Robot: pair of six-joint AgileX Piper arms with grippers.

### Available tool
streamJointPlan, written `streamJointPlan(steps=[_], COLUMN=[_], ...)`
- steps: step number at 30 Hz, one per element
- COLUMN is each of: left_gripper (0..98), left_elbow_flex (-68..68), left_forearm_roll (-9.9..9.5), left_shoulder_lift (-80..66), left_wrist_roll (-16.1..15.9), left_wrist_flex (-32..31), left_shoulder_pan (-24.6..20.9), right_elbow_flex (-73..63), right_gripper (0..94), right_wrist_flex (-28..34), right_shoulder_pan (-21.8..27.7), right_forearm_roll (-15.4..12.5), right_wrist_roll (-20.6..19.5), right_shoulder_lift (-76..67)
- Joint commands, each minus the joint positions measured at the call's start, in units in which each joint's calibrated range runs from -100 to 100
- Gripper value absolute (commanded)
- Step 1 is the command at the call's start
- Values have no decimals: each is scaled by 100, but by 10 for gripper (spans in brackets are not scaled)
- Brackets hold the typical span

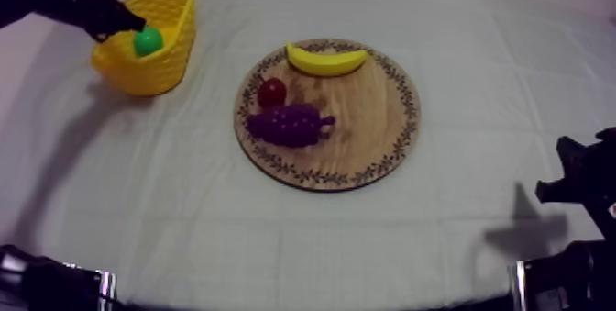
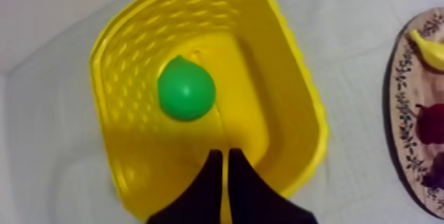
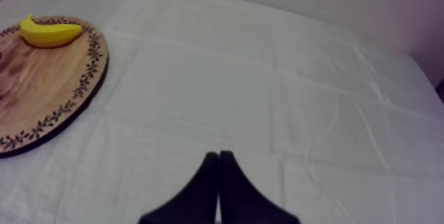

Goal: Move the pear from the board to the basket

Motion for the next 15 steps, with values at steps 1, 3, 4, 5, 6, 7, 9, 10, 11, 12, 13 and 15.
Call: streamJointPlan(steps=[1, 3, 4, 5, 6, 7, 9, 10, 11, 12, 13, 15], left_gripper=[1, 0, 0, 0, 0, 0, 0, 0, 0, 0, 0, 0], left_elbow_flex=[1333, 1845, 2087, 2327, 2561, 2793, 3228, 3437, 3640, 3839, 4039, 4439], left_forearm_roll=[-59, -99, -110, -118, -124, -128, -141, -150, -156, -161, -162, -153], left_shoulder_lift=[-1569, -2290, -2652, -3013, -3375, -3731, -4435, -4783, -5126, -5466, -5800, -6444], left_wrist_roll=[214, 336, 386, 436, 481, 525, 622, 671, 720, 766, 806, 869], left_wrist_flex=[-233, -336, -366, -387, -394, -380, -299, -235, -157, -75, 8, 176], left_shoulder_pan=[15, 26, 30, 32, 33, 37, 52, 63, 71, 76, 75, 61], right_elbow_flex=[3, 3, 3, 3, 3, 3, 3, 3, 3, 3, 3, 3], right_gripper=[3, 3, 3, 3, 3, 3, 3, 3, 3, 3, 3, 3], right_wrist_flex=[-2, -2, -2, -2, -2, -2, -2, -2, -2, -2, -2, -2], right_shoulder_pan=[0, 0, 0, 0, 0, 0, 0, 0, 0, 0, 0, 0], right_forearm_roll=[-1, -1, -1, -1, -1, -1, -1, -1, -1, -1, -1, -1], right_wrist_roll=[0, 2, 3, 2, 2, 1, 1, 1, 1, 1, 1, 0], right_shoulder_lift=[1, 1, 1, 1, 1, 1, 1, 1, 1, 1, 1, 1])
